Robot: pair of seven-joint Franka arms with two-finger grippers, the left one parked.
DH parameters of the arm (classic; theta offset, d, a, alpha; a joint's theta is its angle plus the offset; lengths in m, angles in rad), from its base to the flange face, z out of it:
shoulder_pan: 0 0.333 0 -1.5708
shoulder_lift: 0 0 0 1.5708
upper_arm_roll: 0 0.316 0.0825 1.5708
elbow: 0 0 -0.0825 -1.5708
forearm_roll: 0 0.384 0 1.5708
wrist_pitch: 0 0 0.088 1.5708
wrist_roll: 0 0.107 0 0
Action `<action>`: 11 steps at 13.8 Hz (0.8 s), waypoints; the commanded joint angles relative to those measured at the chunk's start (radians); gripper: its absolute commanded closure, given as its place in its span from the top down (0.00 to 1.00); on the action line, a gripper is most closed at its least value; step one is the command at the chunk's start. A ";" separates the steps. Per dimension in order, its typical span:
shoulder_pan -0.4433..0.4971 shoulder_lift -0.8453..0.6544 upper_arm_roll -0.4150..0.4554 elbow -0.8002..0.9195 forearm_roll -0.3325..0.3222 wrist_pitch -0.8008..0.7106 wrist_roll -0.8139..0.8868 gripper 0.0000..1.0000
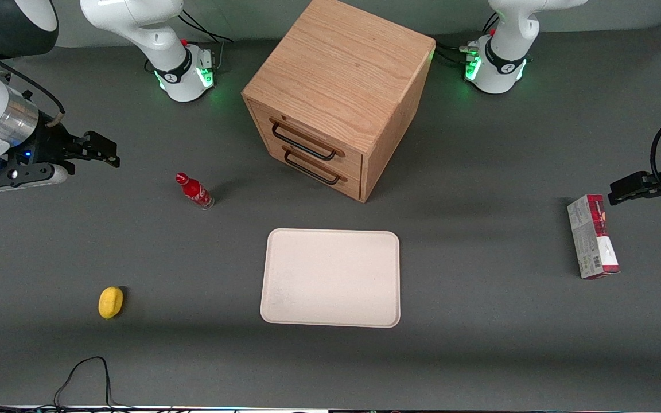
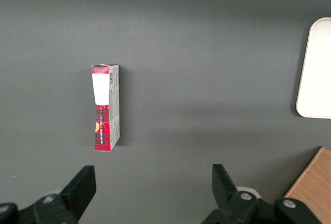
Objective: Open upper drawer
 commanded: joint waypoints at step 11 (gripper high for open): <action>0.034 0.073 -0.006 0.101 -0.011 -0.024 -0.013 1.00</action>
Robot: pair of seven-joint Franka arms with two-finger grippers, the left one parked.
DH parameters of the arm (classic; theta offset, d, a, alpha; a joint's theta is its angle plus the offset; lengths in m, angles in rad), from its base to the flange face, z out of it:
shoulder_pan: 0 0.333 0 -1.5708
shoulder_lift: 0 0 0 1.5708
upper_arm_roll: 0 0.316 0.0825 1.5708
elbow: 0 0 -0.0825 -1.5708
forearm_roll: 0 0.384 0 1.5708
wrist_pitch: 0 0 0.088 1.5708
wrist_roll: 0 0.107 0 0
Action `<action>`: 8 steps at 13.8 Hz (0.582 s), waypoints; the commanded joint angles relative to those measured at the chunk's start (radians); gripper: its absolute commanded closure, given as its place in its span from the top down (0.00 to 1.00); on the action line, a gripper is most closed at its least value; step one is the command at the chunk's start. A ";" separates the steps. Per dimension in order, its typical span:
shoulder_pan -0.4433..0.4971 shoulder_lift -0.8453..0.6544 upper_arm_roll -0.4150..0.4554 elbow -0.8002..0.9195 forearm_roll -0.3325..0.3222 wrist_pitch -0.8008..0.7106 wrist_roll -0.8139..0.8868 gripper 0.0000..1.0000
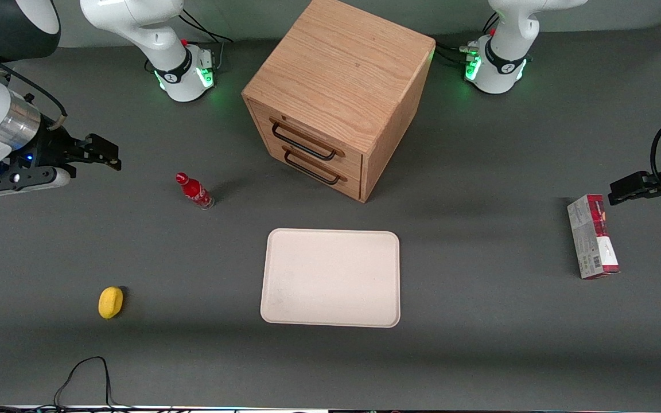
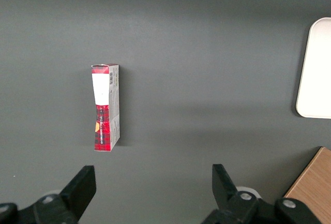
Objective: Open upper drawer
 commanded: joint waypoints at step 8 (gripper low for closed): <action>0.074 0.063 -0.005 0.069 0.040 -0.047 -0.006 1.00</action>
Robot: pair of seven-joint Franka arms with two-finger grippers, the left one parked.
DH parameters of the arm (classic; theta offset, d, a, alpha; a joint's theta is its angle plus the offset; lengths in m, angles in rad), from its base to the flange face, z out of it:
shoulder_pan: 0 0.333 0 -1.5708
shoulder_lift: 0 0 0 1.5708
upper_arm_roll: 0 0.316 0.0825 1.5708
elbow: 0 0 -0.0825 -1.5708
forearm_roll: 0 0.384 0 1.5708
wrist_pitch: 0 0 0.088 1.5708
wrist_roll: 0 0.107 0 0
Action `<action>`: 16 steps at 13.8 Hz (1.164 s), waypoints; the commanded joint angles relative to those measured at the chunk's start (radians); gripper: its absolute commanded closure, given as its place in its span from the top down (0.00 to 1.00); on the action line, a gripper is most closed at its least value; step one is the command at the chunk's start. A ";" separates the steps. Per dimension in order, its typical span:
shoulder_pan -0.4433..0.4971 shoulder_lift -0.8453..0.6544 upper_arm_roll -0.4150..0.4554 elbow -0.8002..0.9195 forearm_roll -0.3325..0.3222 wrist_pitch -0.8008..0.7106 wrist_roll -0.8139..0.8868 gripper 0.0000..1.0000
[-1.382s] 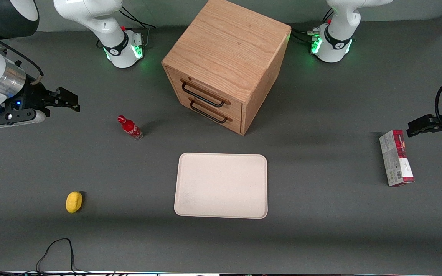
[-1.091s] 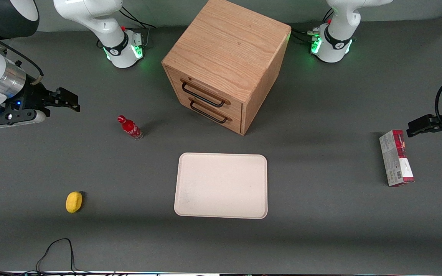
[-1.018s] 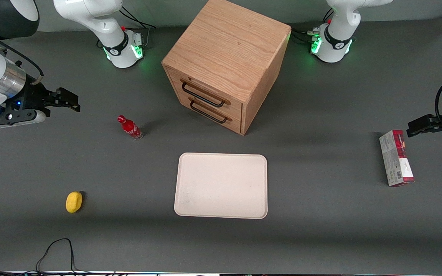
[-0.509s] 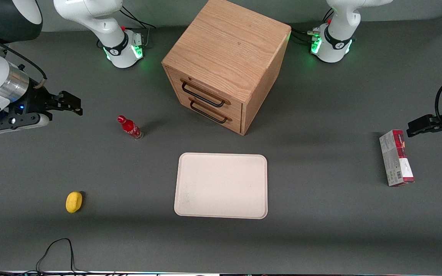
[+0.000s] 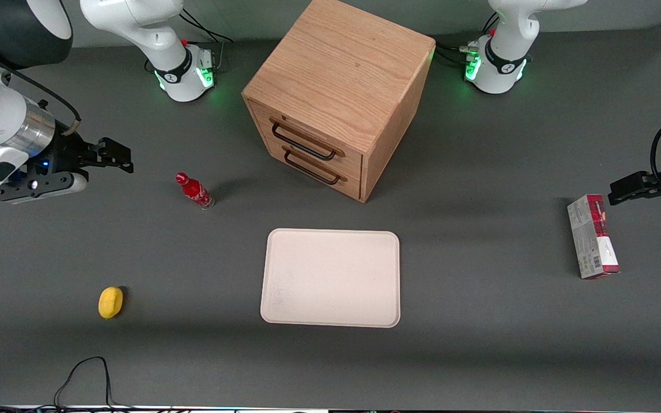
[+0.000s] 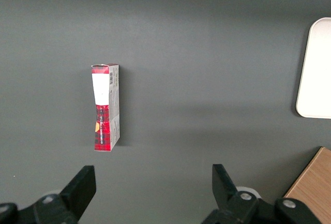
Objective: Open upper drawer
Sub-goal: 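Move the right gripper toward the upper drawer's black handle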
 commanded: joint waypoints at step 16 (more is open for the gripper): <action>0.335 0.357 0.075 0.248 0.107 -0.014 -0.389 1.00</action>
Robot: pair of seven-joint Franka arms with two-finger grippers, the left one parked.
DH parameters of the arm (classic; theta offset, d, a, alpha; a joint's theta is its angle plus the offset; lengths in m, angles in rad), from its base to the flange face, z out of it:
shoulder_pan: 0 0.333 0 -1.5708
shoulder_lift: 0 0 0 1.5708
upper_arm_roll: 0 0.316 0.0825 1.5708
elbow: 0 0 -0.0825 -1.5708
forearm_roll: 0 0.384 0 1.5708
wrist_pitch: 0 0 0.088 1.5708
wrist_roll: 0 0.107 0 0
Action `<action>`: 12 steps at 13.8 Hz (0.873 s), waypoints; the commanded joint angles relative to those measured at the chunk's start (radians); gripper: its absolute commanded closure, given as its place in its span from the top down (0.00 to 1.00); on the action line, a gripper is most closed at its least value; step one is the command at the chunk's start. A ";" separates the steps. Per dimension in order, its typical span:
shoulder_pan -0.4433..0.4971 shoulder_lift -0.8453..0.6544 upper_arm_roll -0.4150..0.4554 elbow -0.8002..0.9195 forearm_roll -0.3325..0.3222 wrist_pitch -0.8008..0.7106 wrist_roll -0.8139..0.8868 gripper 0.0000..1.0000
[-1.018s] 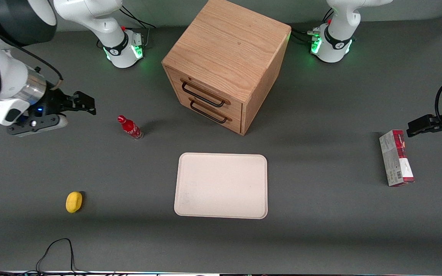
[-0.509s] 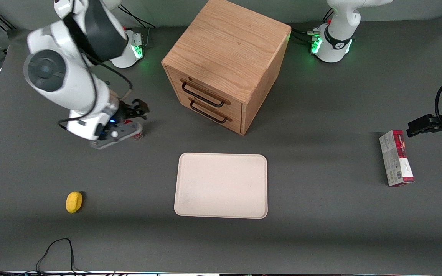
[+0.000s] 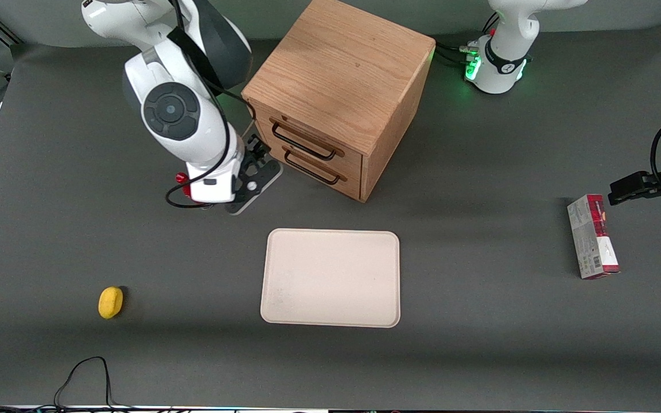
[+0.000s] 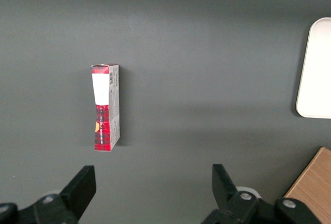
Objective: Open upper drawer
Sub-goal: 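Move the right gripper toward the upper drawer's black handle, then hook the right gripper fingers around the upper drawer's black handle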
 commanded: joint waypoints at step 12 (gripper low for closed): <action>0.048 0.101 0.039 0.048 0.148 -0.014 -0.116 1.00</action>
